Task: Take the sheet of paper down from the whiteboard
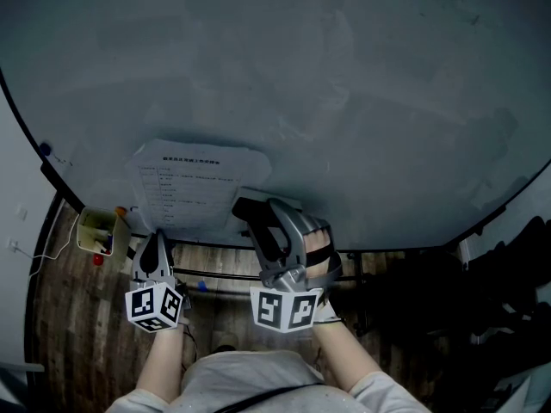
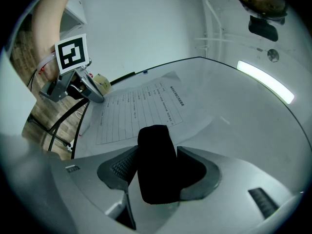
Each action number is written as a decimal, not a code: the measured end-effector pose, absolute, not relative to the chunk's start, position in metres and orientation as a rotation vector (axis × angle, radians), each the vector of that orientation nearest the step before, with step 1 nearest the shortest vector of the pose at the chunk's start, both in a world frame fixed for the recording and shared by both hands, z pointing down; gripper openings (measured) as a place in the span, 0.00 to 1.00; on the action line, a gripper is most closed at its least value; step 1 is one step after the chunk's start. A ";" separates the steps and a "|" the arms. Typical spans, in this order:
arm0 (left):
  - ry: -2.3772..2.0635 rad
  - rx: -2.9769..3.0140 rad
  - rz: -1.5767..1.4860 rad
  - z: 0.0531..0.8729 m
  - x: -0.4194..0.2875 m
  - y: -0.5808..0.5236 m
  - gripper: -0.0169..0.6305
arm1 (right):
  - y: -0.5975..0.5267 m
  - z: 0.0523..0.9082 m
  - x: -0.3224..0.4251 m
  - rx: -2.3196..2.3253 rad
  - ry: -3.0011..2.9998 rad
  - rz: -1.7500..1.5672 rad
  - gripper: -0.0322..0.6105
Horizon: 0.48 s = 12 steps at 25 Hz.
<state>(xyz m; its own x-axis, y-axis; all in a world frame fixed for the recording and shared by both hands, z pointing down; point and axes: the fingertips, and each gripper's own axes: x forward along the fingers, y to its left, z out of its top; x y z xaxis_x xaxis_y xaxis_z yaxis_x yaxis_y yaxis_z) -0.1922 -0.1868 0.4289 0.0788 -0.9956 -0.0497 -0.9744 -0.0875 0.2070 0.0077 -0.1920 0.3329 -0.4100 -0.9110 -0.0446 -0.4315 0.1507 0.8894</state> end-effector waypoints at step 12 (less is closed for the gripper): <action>-2.064 2.205 -0.265 0.429 -0.195 -0.183 0.05 | -0.192 0.332 0.007 1.271 -1.917 -1.214 0.44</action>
